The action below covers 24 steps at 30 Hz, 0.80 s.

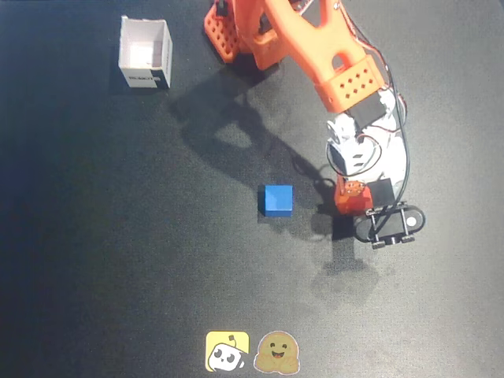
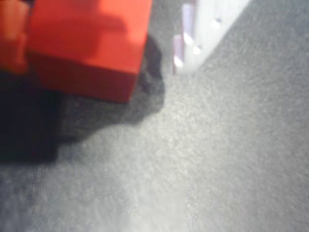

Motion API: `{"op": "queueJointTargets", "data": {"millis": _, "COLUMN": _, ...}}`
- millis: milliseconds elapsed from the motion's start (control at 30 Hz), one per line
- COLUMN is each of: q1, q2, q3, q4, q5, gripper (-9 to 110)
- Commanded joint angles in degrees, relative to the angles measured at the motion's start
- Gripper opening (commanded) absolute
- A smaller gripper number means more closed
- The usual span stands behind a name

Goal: Put the red cube on top of the blue cube.

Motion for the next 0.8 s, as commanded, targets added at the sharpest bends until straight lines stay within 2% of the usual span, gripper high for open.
{"op": "queueJointTargets", "data": {"millis": 0, "q1": 0.6, "q2": 0.5, "q3": 0.4, "q4": -1.7, "q5": 0.6, "gripper": 18}}
{"op": "queueJointTargets", "data": {"millis": 233, "q1": 1.4, "q2": 1.0, "q3": 1.5, "q4": -1.3, "q5": 1.8, "gripper": 6}}
{"op": "queueJointTargets", "data": {"millis": 467, "q1": 2.9, "q2": 5.0, "q3": 1.5, "q4": 3.0, "q5": 1.3, "gripper": 6}}
{"op": "queueJointTargets", "data": {"millis": 767, "q1": 6.2, "q2": 14.2, "q3": -2.9, "q4": 14.2, "q5": -3.3, "gripper": 6}}
